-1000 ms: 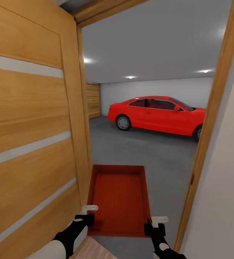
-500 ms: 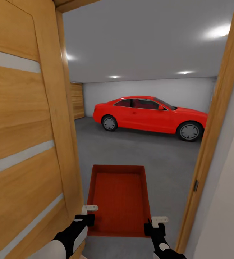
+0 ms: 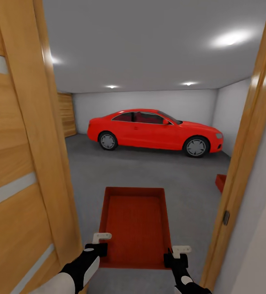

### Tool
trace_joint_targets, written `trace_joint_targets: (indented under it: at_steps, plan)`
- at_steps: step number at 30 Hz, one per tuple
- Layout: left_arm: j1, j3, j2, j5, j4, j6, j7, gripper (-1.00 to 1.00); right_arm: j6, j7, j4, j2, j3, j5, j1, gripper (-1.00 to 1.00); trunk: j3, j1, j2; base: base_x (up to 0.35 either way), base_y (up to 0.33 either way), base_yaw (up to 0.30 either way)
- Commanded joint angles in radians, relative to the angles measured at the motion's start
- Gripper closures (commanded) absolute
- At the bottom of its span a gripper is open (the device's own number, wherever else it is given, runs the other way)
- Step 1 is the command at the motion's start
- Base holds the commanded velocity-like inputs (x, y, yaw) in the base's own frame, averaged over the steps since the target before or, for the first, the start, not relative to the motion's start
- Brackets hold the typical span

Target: Move the two storage containers from the living room to the garage. In the garage, place one container on the floor and stack the other container on top of it (either order is fine).

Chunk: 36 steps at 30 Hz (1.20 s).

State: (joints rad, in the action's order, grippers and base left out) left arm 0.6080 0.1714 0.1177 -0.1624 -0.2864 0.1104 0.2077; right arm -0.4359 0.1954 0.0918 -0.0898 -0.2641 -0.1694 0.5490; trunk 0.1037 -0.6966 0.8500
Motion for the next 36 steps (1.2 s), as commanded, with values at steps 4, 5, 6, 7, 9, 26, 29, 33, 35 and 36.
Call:
trace_joint_targets:
  at_steps: [4,5,6,7,9,26,29,33,35,36]
  plan:
    - [-0.001,0.002,-0.001,-0.002,0.000,0.006,0.012,1.00,-0.050,-0.004,0.003,-0.001,0.010,0.007,0.002,1.00,0.002,-0.001,0.001,0.173,0.150,-0.286]
    - [-0.001,0.002,-0.001,-0.002,0.000,0.006,0.012,1.00,-0.050,-0.004,0.002,-0.001,0.010,0.007,0.002,1.00,0.002,-0.001,0.001,0.149,0.127,-0.287]
    - [-0.001,0.002,-0.001,-0.002,0.000,0.006,0.012,1.00,-0.050,-0.003,0.003,-0.001,0.010,0.007,0.002,1.00,0.002,-0.001,0.001,0.137,0.118,-0.286]
    - [-0.001,0.002,-0.001,-0.002,0.000,0.006,0.012,1.00,-0.050,-0.003,0.003,-0.001,0.010,0.007,0.002,1.00,0.002,-0.001,0.001,0.126,0.111,-0.286]
    - [-0.001,0.002,-0.001,-0.002,0.000,0.006,0.012,1.00,-0.050,-0.003,0.003,-0.001,0.010,0.007,0.002,1.00,0.002,-0.001,0.001,0.111,0.100,-0.286]
    - [-0.001,0.002,-0.001,-0.002,-0.001,0.006,0.012,1.00,-0.050,-0.003,0.003,-0.001,0.010,0.007,0.002,1.00,0.002,-0.001,0.001,0.023,0.021,-0.121]
    - [-0.001,0.002,-0.001,-0.002,-0.002,0.006,0.012,1.00,-0.050,-0.003,0.003,-0.001,0.010,0.007,0.002,1.00,0.002,-0.001,0.001,0.000,0.000,-0.001]
    - [-0.001,0.002,-0.001,-0.002,-0.002,0.006,0.012,1.00,-0.050,-0.003,0.003,-0.001,0.010,0.007,0.002,1.00,0.002,-0.001,0.001,0.000,0.000,0.000]
    - [-0.001,0.002,-0.001,-0.002,-0.002,0.006,0.012,1.00,-0.050,-0.003,0.003,-0.001,0.010,0.007,0.002,1.00,0.002,-0.001,0.001,0.000,0.000,0.000]
    - [-0.001,0.002,-0.001,-0.002,-0.002,0.006,0.012,1.00,-0.050,-0.003,0.003,-0.001,0.010,0.007,0.002,1.00,0.002,-0.001,0.001,0.040,0.034,0.000]
